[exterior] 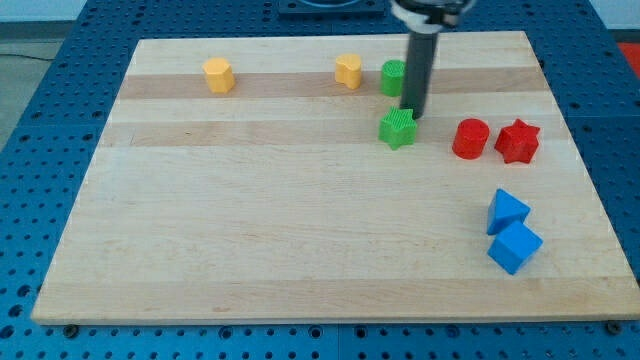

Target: Point your arm above the red circle

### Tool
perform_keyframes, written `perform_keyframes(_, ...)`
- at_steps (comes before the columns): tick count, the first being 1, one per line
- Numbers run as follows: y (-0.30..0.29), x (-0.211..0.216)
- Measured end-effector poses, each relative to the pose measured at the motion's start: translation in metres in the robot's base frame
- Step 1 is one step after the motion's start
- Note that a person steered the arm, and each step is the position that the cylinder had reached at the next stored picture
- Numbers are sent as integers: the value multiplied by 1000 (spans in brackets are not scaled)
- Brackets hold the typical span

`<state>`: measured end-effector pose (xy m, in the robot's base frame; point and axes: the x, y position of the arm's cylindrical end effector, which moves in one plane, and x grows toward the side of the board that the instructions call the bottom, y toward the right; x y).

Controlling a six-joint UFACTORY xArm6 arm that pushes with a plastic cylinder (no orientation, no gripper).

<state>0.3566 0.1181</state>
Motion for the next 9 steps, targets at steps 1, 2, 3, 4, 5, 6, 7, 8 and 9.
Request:
perform_keyframes(1,-5,23)
perform_keyframes(2,-71,29)
perform_keyframes(3,-151,40)
perform_keyframes(4,-166,47)
perform_keyframes(5,-101,58)
perform_keyframes(6,-133,74)
perform_keyframes(7,-117,66)
perform_keyframes(8,-80,41)
perform_keyframes(9,-79,33)
